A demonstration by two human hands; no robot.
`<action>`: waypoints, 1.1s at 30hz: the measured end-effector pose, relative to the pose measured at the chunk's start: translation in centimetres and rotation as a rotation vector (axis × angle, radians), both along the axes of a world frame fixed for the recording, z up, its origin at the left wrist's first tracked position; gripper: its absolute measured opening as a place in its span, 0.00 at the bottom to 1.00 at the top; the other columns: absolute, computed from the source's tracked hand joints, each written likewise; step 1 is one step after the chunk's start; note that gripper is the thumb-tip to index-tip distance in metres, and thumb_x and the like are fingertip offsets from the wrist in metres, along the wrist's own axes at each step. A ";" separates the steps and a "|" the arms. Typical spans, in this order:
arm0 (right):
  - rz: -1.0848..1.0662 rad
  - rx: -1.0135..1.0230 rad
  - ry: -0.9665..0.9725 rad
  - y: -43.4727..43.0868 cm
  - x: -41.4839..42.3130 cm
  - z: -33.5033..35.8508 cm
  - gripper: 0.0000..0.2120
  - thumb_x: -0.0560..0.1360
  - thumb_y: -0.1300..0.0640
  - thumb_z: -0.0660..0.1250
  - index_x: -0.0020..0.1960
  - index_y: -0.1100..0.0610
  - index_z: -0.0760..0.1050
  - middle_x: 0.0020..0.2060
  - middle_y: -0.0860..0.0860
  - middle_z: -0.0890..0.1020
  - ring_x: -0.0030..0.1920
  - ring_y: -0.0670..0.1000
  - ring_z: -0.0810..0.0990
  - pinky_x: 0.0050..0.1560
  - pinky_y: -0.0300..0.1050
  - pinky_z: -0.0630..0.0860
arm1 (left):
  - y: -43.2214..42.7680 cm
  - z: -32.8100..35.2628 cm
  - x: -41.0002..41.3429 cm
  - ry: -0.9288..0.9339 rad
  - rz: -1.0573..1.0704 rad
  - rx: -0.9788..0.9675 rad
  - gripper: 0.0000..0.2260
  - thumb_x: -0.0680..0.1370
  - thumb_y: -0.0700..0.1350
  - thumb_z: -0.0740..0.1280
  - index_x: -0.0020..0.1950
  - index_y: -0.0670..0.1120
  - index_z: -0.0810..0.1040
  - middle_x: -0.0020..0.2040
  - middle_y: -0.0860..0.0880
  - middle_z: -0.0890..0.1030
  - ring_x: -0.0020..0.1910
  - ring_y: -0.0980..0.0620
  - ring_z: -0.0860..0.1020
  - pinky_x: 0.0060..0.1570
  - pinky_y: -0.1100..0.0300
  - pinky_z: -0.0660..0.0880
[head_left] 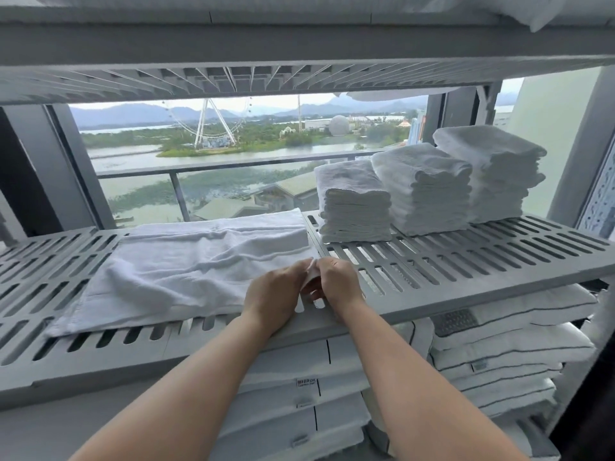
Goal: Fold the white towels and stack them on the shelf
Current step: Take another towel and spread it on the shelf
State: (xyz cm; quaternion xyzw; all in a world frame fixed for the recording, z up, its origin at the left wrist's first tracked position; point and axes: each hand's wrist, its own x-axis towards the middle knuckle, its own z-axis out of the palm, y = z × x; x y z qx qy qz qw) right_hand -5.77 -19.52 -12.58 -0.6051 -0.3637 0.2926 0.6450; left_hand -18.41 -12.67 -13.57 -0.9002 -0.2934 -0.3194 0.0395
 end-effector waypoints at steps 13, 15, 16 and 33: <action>0.010 0.080 0.143 -0.4 0.2 0.2 0.23 0.78 0.62 0.55 0.29 0.55 0.80 0.27 0.55 0.81 0.27 0.56 0.81 0.24 0.44 0.75 | -1.1 0.4 0.7 0.021 0.007 -0.107 0.21 0.84 0.51 0.55 0.78 0.59 0.64 0.67 0.54 0.79 0.60 0.45 0.80 0.49 0.53 0.76; 0.020 0.086 0.148 -0.3 0.3 0.0 0.22 0.77 0.62 0.55 0.29 0.56 0.79 0.28 0.57 0.82 0.27 0.56 0.81 0.23 0.43 0.75 | -1.3 0.5 0.6 -0.002 -0.007 -0.108 0.21 0.84 0.51 0.55 0.78 0.59 0.65 0.68 0.55 0.78 0.62 0.46 0.79 0.50 0.53 0.76; 0.026 0.093 0.144 -0.2 0.4 0.0 0.21 0.77 0.62 0.54 0.30 0.56 0.78 0.29 0.57 0.82 0.27 0.56 0.81 0.24 0.43 0.75 | -1.3 0.4 0.6 -0.011 -0.013 -0.106 0.21 0.84 0.51 0.56 0.78 0.59 0.65 0.69 0.56 0.77 0.62 0.46 0.79 0.50 0.52 0.76; 0.085 0.116 0.035 0.0 0.7 -0.7 0.12 0.76 0.51 0.69 0.40 0.59 0.78 0.33 0.57 0.83 0.33 0.56 0.81 0.29 0.46 0.74 | -1.1 0.3 0.8 0.008 0.036 0.094 0.22 0.81 0.45 0.64 0.76 0.53 0.71 0.59 0.54 0.83 0.48 0.45 0.84 0.34 0.54 0.76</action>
